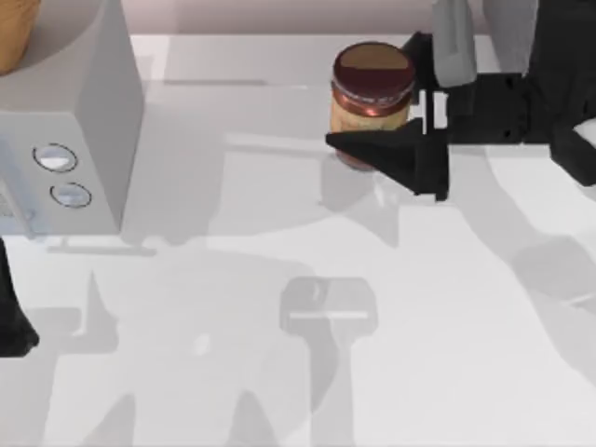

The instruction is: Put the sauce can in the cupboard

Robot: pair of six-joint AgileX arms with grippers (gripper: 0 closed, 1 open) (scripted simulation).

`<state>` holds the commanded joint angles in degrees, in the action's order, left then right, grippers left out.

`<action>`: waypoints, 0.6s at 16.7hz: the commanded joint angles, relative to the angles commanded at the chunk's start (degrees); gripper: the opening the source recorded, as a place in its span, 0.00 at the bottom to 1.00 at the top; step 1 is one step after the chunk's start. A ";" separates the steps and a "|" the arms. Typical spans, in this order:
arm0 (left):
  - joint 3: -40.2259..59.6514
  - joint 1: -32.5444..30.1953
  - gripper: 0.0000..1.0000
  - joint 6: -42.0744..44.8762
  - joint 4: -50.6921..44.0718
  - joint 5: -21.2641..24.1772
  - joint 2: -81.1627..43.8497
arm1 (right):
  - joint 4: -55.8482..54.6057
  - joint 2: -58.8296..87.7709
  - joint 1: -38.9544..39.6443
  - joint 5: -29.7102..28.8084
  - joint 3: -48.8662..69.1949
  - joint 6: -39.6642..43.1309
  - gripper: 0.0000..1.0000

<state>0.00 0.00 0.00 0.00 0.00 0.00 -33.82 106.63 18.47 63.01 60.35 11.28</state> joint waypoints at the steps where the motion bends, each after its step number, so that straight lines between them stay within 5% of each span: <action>1: 0.00 0.00 1.00 0.00 0.00 0.00 0.00 | 1.10 -3.60 -0.58 -2.03 -1.98 -0.51 0.00; 10: 0.00 0.00 1.00 0.00 0.00 0.00 0.00 | 16.48 -55.58 -9.34 -30.67 -29.25 -6.94 0.00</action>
<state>0.00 0.00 0.00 0.00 0.00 0.00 -17.34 51.04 9.13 32.33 31.10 4.34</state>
